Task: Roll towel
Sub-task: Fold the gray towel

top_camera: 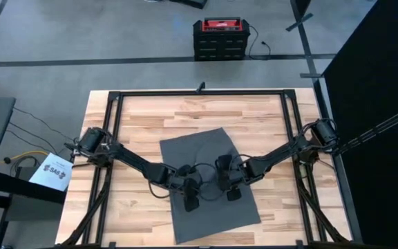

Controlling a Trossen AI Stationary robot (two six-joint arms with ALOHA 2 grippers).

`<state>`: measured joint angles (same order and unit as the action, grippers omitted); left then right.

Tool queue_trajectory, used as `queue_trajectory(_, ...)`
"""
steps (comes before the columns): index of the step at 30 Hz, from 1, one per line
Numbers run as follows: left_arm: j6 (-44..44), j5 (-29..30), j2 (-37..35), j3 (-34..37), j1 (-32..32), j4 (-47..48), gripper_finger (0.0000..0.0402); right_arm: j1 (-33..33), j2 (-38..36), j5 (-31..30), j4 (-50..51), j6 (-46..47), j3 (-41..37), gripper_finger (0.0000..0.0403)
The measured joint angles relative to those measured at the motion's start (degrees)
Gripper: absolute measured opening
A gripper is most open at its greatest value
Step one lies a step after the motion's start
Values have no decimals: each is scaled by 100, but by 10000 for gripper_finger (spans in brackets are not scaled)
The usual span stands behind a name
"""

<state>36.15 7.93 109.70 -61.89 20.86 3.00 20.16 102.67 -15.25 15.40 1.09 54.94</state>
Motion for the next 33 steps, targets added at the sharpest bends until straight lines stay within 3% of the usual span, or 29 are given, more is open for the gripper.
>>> queue_trajectory(5,234,-607,174,-37,-71,-67,119,-2,-199,7,349,-2,48,141)
queue_trajectory(12,226,-616,-547,-20,-26,318,157,-21,-716,-1,-54,-238,195,141)
queue_trajectory(16,175,-18,-1207,-20,60,1009,157,-185,-537,4,-1000,-533,216,141)
queue_trajectory(20,332,1212,-1871,2,207,2095,157,-506,-53,11,-1654,-677,223,141)
queue_trajectory(23,740,1791,-2143,124,178,2963,157,-788,129,13,-1798,-807,399,141)
queue_trajectory(28,1126,1905,-2155,658,-361,3277,157,-1304,168,130,-1671,-1107,735,141)
queue_trajectory(33,726,1728,-1900,1258,-1172,2869,157,-1803,167,356,-1276,-527,933,141)
